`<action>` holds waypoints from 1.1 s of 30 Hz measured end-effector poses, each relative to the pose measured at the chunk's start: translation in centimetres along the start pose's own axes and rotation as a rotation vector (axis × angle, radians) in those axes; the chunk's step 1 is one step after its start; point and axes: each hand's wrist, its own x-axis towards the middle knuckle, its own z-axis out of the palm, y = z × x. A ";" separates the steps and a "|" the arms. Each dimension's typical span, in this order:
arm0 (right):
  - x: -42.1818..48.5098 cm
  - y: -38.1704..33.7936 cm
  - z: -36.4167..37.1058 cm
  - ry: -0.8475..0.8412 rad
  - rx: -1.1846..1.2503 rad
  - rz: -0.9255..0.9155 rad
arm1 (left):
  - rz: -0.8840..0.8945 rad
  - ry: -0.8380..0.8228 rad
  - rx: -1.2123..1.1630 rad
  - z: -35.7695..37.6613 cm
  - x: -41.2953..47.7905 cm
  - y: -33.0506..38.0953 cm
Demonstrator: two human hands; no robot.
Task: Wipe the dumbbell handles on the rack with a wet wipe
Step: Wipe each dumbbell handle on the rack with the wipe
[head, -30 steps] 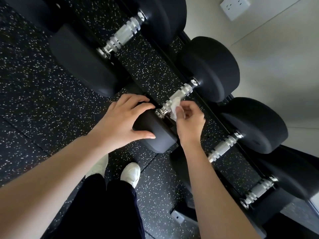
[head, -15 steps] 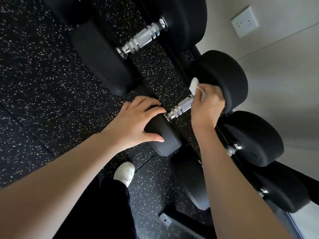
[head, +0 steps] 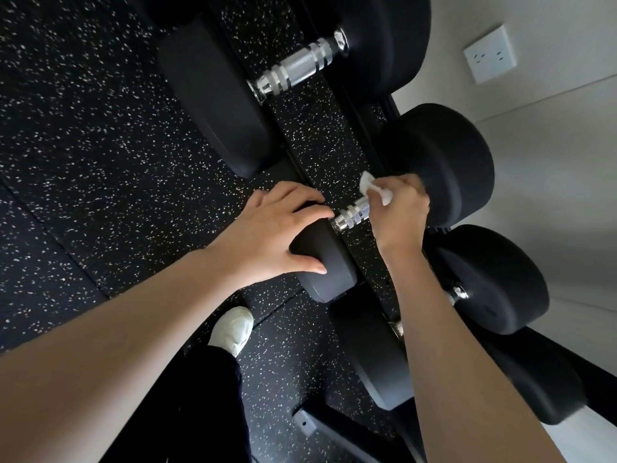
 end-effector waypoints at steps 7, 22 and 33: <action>-1.7 -1.1 1.3 -0.311 -0.057 -0.215 | -0.016 -0.023 -0.007 -0.1 0.1 0.2; -0.3 -0.6 1.5 -0.281 -0.097 -0.197 | -0.033 -0.060 -0.028 -0.5 0.2 0.3; 1.8 -1.2 -0.1 0.020 -0.344 -0.035 | -0.024 -0.044 -0.043 -0.2 -0.1 0.1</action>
